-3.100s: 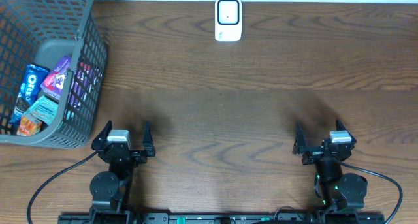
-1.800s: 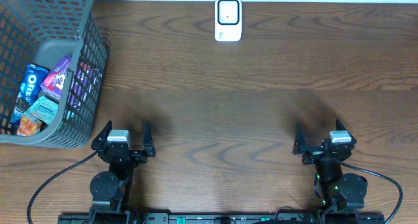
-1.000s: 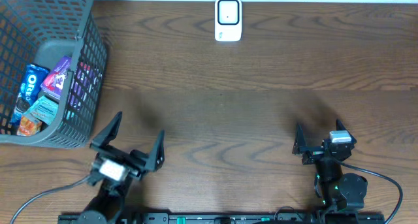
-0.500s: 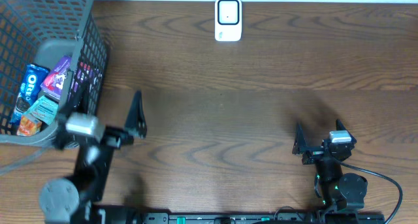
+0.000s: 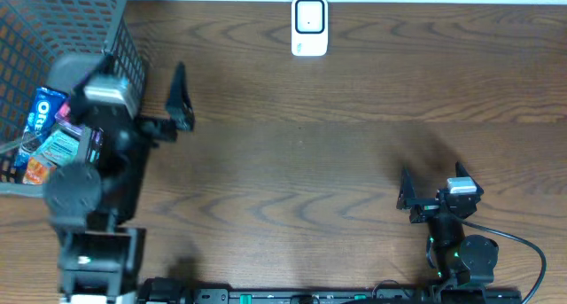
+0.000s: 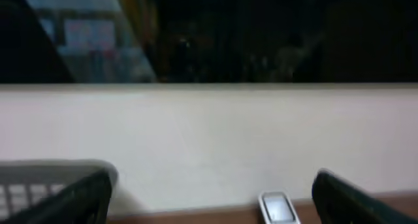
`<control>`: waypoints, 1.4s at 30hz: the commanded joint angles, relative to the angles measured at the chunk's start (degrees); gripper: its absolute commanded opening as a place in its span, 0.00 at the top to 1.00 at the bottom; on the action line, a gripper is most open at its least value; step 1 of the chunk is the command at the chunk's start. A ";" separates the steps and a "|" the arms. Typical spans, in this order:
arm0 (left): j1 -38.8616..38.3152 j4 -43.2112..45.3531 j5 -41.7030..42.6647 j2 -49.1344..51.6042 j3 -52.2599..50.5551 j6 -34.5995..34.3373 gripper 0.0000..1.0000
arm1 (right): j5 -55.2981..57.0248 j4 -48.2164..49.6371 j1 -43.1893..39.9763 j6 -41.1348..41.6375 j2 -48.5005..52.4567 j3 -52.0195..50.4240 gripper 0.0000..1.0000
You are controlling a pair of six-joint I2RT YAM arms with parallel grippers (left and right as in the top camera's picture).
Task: Scan the item barcode
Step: 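Move the left gripper up and over into the grey basket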
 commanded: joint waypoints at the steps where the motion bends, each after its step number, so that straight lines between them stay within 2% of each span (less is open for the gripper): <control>1: 0.39 -12.13 -1.31 6.67 17.09 0.90 0.02 | -0.33 -0.17 -0.39 0.61 -0.24 -0.11 0.01; 5: 0.37 -41.70 2.64 19.69 41.24 3.87 0.02 | -0.33 -0.17 -0.39 0.61 -0.24 -0.11 0.01; 7: 0.37 -51.30 1.05 24.26 47.82 4.48 0.02 | -0.33 -0.17 -0.39 0.61 -0.24 -0.11 0.01; 8: 0.37 -53.18 -1.55 26.01 49.07 6.23 0.02 | -0.33 -0.17 -0.39 0.61 -0.24 -0.11 0.01; 10: 0.37 -54.07 -7.85 28.87 49.22 6.25 0.02 | -0.33 -0.17 -0.39 0.61 -0.24 -0.11 0.01; 13: 0.72 -54.23 -15.67 31.87 51.19 -3.41 0.02 | -0.33 -0.17 -0.39 0.61 -0.24 -0.11 0.01; 17: 6.23 -57.35 -18.80 36.41 60.06 -6.05 0.02 | -0.33 -0.17 -0.39 0.61 -0.24 -0.11 0.01; 19: 12.17 -62.40 -16.31 40.54 67.58 -9.92 0.02 | -0.33 -0.17 -0.39 0.61 -0.24 -0.11 0.01; 22: 21.14 -71.95 -1.92 47.43 78.99 -10.36 0.03 | -0.33 -0.17 -0.39 0.61 -0.24 -0.11 0.01; 24: 26.77 -76.00 3.96 51.98 84.08 -10.64 0.02 | -0.33 -0.17 -0.39 0.61 -0.24 -0.11 0.01; 31: 36.83 -76.63 4.83 61.20 84.98 -12.39 0.02 | -0.33 -0.17 -0.39 0.61 -0.24 -0.11 0.01; 35: 38.23 -79.47 4.76 64.48 84.72 -12.28 0.02 | -0.33 -0.17 -0.39 0.61 -0.24 -0.11 0.01; 42: 38.25 -81.85 3.87 69.83 83.27 -7.08 0.02 | -0.33 -0.17 -0.39 0.61 -0.24 -0.11 0.01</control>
